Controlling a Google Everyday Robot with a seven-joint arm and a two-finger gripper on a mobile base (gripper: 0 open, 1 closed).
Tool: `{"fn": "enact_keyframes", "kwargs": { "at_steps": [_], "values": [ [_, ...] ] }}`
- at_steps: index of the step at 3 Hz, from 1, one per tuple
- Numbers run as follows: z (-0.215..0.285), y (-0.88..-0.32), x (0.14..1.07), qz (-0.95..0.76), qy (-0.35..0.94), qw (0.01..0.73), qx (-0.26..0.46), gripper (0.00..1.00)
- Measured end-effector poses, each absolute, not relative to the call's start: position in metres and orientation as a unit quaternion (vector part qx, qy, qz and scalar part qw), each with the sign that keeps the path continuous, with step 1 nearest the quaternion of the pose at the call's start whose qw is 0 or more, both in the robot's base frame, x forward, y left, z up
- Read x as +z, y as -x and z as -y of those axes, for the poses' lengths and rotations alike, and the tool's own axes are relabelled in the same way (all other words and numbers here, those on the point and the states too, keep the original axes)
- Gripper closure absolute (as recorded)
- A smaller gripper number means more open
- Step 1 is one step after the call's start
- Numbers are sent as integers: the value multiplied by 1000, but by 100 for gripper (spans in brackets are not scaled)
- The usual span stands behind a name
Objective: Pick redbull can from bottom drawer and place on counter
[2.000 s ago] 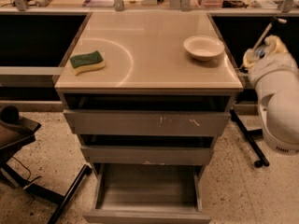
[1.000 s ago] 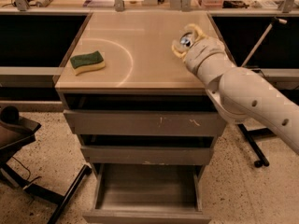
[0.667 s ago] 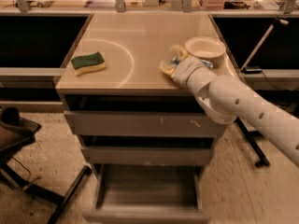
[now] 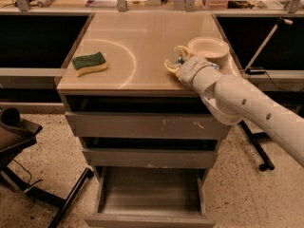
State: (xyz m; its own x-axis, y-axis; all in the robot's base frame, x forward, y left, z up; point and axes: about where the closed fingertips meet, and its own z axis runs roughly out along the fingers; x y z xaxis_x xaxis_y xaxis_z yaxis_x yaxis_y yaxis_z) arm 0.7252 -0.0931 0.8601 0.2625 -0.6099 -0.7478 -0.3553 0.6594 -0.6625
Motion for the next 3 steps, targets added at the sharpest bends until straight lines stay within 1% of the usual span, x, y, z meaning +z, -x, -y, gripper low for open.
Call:
{"fn": "enact_keyframes", "kwargs": {
  "at_steps": [3],
  "values": [
    [93, -725, 860, -600, 402, 685, -93, 11]
  ]
}}
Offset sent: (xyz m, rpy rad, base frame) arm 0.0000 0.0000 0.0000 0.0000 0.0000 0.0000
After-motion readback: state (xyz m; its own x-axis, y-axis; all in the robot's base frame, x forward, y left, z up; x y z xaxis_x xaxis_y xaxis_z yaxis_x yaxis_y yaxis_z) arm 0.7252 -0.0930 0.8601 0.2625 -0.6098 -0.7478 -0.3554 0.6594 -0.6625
